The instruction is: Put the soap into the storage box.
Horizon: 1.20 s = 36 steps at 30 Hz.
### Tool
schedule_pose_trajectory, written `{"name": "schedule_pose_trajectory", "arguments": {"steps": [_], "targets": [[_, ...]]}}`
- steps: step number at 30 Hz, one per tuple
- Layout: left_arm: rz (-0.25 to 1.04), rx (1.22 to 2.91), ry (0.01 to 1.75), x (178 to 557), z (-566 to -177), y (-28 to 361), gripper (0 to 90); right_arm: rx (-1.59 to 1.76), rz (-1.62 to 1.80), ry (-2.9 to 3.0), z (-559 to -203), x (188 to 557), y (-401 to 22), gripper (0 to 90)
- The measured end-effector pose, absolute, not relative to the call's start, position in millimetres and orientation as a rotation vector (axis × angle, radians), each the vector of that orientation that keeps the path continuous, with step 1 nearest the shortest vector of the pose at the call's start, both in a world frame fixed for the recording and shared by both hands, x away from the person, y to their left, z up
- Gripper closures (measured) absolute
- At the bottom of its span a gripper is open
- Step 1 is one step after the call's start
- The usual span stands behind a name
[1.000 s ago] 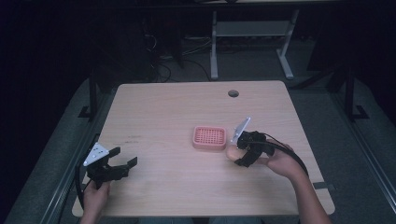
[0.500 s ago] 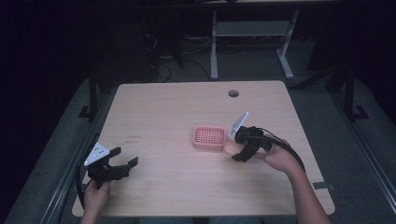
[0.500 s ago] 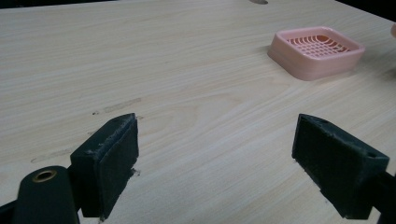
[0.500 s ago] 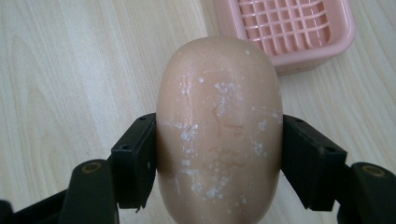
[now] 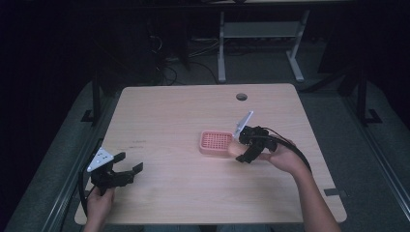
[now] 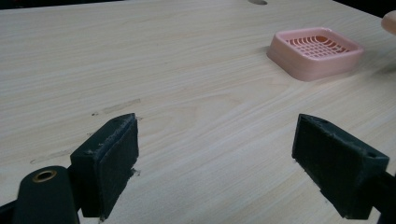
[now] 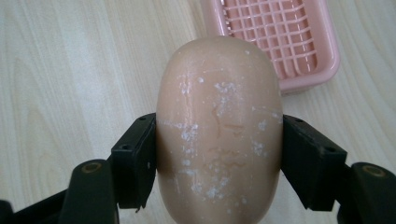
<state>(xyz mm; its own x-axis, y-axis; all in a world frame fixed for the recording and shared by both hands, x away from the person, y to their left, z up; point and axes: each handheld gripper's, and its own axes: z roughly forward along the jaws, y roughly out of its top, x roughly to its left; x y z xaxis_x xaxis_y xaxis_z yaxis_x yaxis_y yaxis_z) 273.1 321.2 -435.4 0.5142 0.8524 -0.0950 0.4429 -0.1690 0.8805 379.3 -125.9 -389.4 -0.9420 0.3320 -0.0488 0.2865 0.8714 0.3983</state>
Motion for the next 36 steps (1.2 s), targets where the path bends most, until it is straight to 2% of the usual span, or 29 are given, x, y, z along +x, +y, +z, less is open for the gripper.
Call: {"name": "schedule_pose_trajectory", "arguments": {"steps": [36], "targets": [[0.537,1.792,1.081,273,-434,322,14.3,0.448,0.611,2.934,-378,404,-98,32.2]]}}
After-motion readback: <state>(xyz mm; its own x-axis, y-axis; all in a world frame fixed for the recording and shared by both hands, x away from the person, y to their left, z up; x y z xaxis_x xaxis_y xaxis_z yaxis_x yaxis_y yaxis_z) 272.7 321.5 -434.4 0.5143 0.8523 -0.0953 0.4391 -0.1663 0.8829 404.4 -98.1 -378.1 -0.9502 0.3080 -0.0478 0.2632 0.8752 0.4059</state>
